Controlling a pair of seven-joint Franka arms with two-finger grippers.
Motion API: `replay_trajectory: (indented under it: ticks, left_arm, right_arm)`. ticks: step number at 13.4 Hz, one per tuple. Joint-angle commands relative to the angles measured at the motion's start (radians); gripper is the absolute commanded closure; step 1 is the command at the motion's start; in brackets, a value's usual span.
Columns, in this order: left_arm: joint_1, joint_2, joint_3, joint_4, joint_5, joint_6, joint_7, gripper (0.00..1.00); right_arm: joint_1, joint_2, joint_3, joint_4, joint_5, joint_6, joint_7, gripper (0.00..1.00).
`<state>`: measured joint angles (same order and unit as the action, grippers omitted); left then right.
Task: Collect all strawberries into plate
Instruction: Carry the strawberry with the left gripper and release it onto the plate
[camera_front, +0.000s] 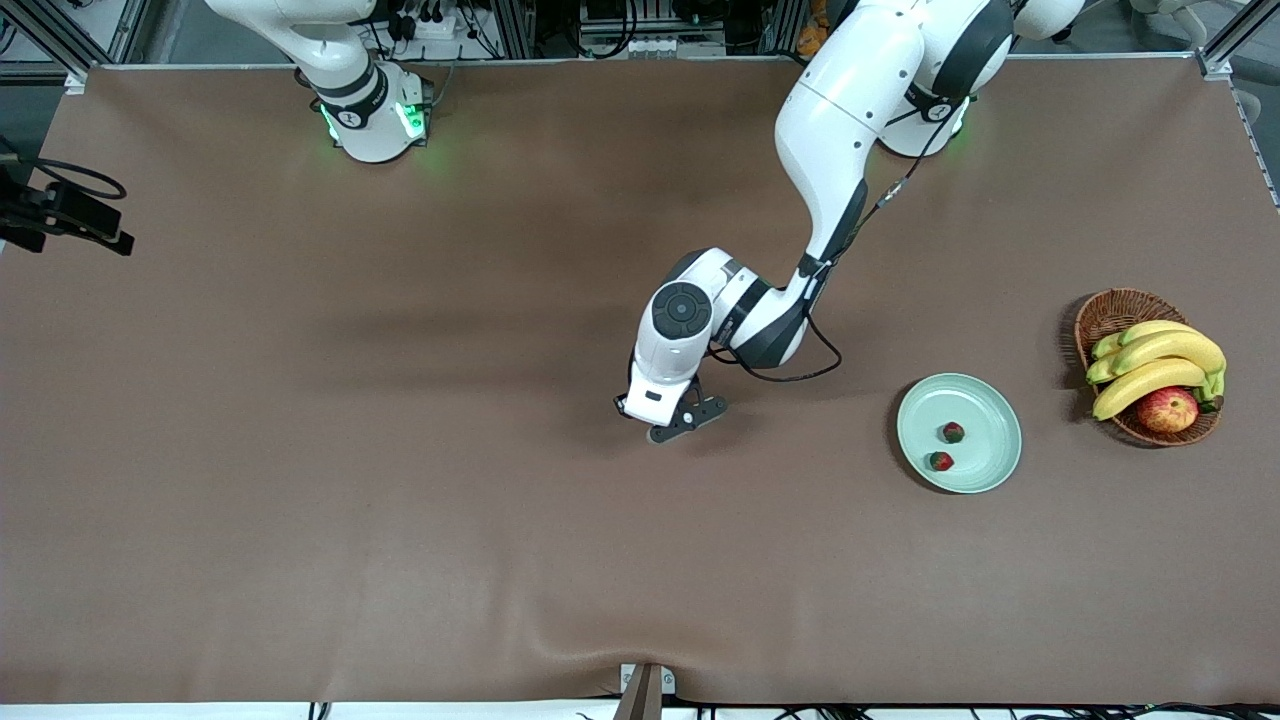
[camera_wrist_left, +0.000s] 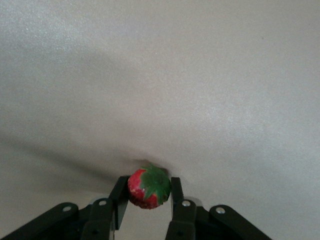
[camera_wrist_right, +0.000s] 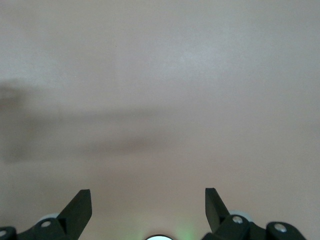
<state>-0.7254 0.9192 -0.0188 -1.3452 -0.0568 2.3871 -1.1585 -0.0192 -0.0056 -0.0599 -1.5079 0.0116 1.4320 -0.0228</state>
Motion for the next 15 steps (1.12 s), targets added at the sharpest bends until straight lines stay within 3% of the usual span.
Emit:
replay_trajectory:
  ticks: [1,4,7,11,15]
  left_arm:
    - [0.000,0.012,0.011,0.020,0.021,-0.005,-0.004,0.59]
    - [0.007,0.012,0.011,0.021,0.025,-0.005,0.005,0.69]
    - [0.021,0.003,0.013,0.021,0.034,-0.005,0.029,1.00]
    - [0.046,-0.068,0.028,0.018,0.034,-0.075,0.023,1.00]
    - [0.076,-0.172,0.092,0.015,0.037,-0.186,0.039,1.00]
  right_arm:
    - [-0.024,-0.005,0.017,0.015,0.014,-0.012,0.011,0.00]
    - [-0.030,-0.002,0.014,0.017,0.016,-0.019,0.011,0.00]
    - [-0.027,-0.001,0.015,0.017,0.024,-0.019,0.014,0.00]
    - [-0.028,-0.001,0.015,0.015,0.024,-0.018,0.012,0.00]
    - [-0.002,-0.005,0.022,0.015,0.024,-0.021,0.014,0.00]
